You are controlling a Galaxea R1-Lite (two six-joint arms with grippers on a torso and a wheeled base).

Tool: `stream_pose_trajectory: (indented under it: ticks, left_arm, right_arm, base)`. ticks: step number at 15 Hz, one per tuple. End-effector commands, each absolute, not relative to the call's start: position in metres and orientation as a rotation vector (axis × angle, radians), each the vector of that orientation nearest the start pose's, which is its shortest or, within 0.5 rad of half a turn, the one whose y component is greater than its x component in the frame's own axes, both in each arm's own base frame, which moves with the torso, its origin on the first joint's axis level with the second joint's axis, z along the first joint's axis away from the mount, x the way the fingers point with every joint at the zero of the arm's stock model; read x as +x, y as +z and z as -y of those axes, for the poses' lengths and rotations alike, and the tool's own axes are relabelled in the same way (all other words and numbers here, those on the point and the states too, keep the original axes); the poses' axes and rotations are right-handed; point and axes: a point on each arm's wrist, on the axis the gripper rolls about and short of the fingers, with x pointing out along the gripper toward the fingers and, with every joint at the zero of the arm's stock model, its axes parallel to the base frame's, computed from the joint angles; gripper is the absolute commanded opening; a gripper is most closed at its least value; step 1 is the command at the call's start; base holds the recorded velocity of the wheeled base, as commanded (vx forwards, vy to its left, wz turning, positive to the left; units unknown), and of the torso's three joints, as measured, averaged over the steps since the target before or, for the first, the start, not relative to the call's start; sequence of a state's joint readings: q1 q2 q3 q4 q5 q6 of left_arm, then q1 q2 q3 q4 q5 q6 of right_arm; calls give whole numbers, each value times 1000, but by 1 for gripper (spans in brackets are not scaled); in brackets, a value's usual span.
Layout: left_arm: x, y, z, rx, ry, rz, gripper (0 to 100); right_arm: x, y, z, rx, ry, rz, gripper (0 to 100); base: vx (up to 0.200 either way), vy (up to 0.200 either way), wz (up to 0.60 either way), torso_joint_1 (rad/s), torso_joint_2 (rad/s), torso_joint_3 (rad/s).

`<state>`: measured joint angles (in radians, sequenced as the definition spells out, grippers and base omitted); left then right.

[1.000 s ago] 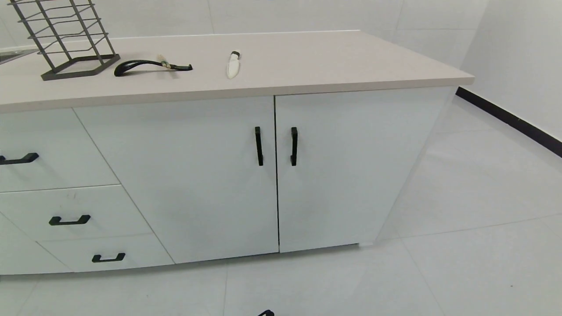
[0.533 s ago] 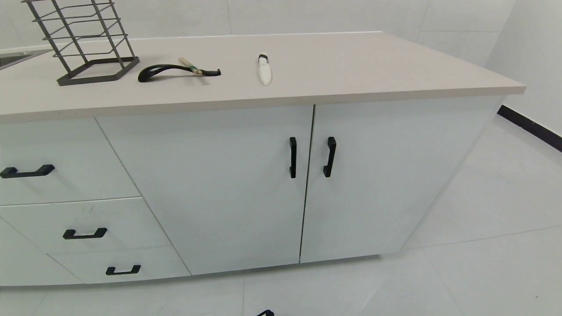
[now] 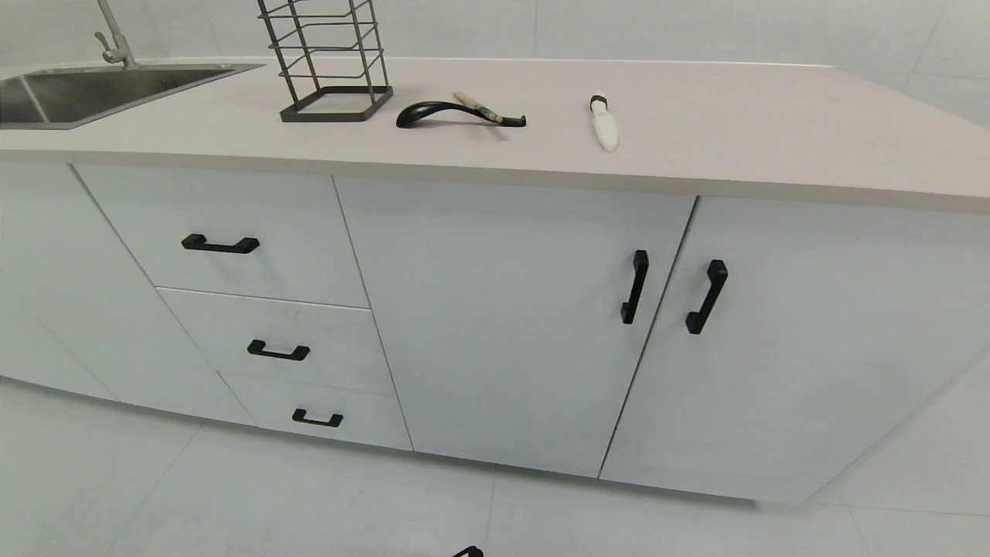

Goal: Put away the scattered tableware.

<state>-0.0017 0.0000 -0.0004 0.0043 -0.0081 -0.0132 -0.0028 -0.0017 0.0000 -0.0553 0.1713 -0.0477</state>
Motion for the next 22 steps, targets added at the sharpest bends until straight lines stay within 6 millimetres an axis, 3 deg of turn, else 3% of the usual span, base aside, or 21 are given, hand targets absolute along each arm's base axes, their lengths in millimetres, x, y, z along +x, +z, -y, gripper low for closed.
stream_pose_trajectory:
  ticks: [1,9,12,22]
  left_arm:
    - [-23,75,0,-12,-9,-3,100]
    - [-23,75,0,-9,-9,-5,100]
    - [-23,75,0,-8,-9,-5,100]
    - [-23,75,0,-8,-15,-5,100]
  right_arm:
    - [-23,81,-4,-51,167,60,0]
    - [-23,81,-4,-48,167,60,0]
    - [-23,81,-4,-49,167,60,0]
    - [-23,81,-4,-52,167,61,0]
  base:
    - [200,0,0,2,2,-2]
    - [200,175,0,0,2,4]
    - [0,200,0,4,1,2]
    - [-180,0,0,2,2,2]
